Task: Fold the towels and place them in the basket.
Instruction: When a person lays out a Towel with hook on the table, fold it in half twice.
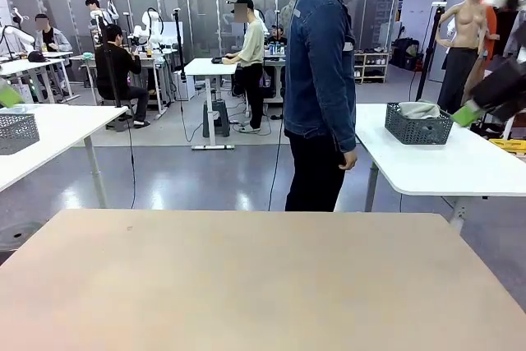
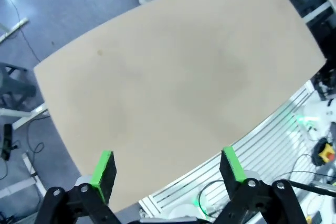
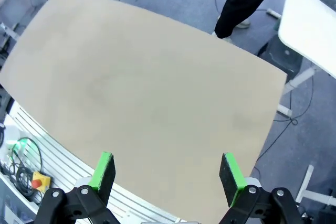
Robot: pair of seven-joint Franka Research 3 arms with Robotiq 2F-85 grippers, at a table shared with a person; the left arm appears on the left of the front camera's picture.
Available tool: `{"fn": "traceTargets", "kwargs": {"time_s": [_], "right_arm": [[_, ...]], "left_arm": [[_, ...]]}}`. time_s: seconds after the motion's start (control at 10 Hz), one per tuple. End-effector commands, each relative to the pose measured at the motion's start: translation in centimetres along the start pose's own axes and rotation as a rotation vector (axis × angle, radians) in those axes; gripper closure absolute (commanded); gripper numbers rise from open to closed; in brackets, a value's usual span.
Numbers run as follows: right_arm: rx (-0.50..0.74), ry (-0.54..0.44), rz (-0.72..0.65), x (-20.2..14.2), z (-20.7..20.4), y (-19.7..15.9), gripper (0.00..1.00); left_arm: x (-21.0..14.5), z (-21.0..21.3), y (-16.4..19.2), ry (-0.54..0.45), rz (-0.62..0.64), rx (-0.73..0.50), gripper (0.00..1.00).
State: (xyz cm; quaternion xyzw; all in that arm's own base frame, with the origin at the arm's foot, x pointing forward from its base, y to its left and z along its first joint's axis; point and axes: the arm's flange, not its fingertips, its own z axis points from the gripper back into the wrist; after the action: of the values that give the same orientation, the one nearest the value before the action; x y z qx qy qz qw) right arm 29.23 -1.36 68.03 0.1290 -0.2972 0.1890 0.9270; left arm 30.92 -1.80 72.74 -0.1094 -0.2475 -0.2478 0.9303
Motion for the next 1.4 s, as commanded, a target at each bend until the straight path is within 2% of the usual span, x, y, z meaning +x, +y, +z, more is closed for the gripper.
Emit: {"fn": "traceTargets", "kwargs": {"time_s": [0.0, 0.2, 0.5, 0.9, 1.0, 1.1, 1.3], "right_arm": [[0.001, -0.036, -0.061, -1.8, 3.0, -0.7, 0.0], [0.055, -0.081, -0.052, -3.4, 5.6, -1.7, 0.0], [0.04, -0.082, -0.044, -4.8, 6.5, -2.4, 0.0], [0.037, -0.07, -0.047, -5.0, 6.6, -3.0, 0.0], [0.05, -0.049, -0.022, -5.0, 6.3, -2.8, 0.0], [0.032, -0.078, -0.065, -4.6, 6.5, -2.4, 0.0], [0.032, -0.078, -0.065, -4.6, 6.5, -2.4, 0.0]], "left_arm": [[-0.1, 1.7, 0.9, -0.013, 0.023, -0.001, 0.0], [-1.2, 3.8, 1.3, -0.031, 0.036, -0.007, 0.0], [-3.5, 7.0, 2.4, -0.084, 0.074, 0.003, 0.0], [-3.9, 7.2, 2.1, -0.091, 0.093, 0.02, 0.0], [-4.1, 7.3, 2.0, -0.088, 0.065, 0.003, 0.0], [-3.9, 7.1, 2.7, -0.095, 0.099, 0.042, 0.0], [-3.9, 7.1, 2.7, -0.095, 0.099, 0.042, 0.0]]}}
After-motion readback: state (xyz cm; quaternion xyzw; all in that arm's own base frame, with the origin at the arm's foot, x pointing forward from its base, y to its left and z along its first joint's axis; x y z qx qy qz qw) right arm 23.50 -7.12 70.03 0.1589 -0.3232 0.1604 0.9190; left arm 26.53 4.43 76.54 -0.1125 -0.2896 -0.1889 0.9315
